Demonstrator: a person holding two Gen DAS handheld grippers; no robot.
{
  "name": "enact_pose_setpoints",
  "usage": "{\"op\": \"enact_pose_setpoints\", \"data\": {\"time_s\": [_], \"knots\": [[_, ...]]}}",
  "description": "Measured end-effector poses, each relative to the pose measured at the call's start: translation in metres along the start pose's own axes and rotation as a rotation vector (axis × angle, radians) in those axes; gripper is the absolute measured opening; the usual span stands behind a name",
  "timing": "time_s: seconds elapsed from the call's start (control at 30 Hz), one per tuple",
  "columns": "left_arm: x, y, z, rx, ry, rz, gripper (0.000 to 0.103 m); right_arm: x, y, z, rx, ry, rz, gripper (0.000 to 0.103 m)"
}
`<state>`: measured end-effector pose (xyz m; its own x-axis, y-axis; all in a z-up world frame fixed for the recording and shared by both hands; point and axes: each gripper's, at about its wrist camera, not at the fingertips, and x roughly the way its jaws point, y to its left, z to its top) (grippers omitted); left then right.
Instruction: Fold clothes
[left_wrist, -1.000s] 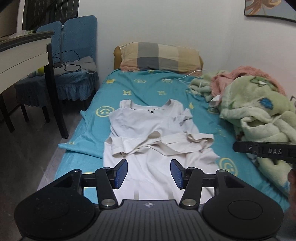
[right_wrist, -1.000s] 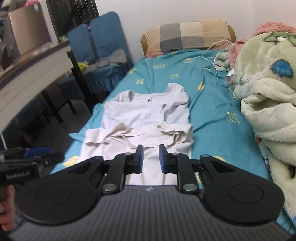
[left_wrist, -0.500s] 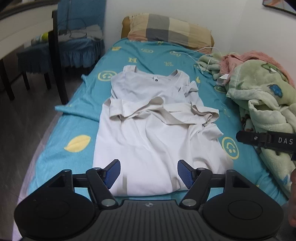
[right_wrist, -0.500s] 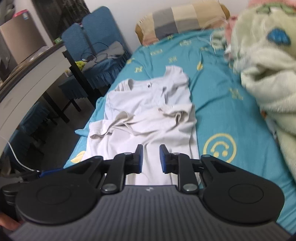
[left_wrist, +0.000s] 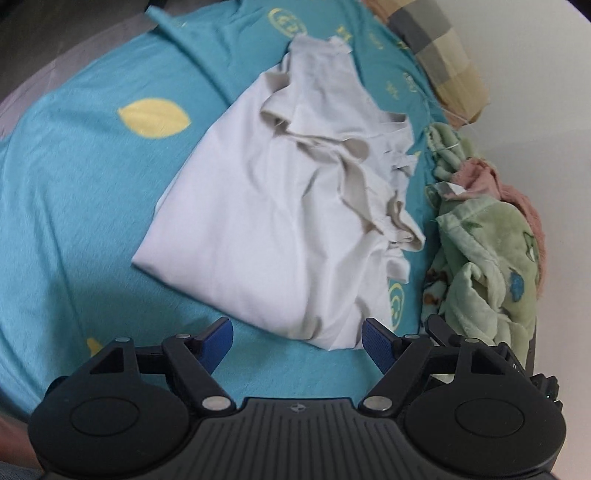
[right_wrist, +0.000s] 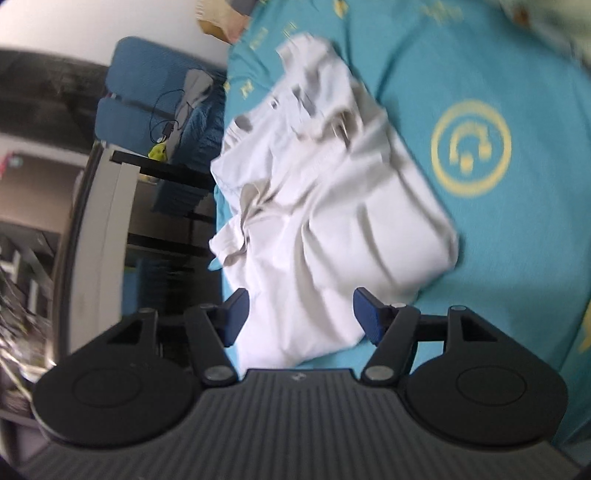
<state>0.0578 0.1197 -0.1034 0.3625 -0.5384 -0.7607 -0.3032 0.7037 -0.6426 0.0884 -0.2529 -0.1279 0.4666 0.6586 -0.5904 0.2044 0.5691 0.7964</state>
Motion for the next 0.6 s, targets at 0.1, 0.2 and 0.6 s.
{"op": "enact_pose_setpoints", "data": {"time_s": [0.1, 0.2, 0.6], "knots": [[0.015, 0.012, 0.001, -0.063, 0.022, 0.041, 0.079, 0.014, -0.011, -0.007, 0.093, 0.051, -0.008, 0.066], [0.025, 0.03, 0.003, -0.169, 0.035, 0.044, 0.078, 0.023, -0.026, -0.01, 0.193, 0.063, -0.035, 0.066], [0.03, 0.044, 0.02, -0.31, -0.12, -0.007, 0.059, 0.023, -0.051, -0.002, 0.297, -0.148, -0.121, 0.064]]}}
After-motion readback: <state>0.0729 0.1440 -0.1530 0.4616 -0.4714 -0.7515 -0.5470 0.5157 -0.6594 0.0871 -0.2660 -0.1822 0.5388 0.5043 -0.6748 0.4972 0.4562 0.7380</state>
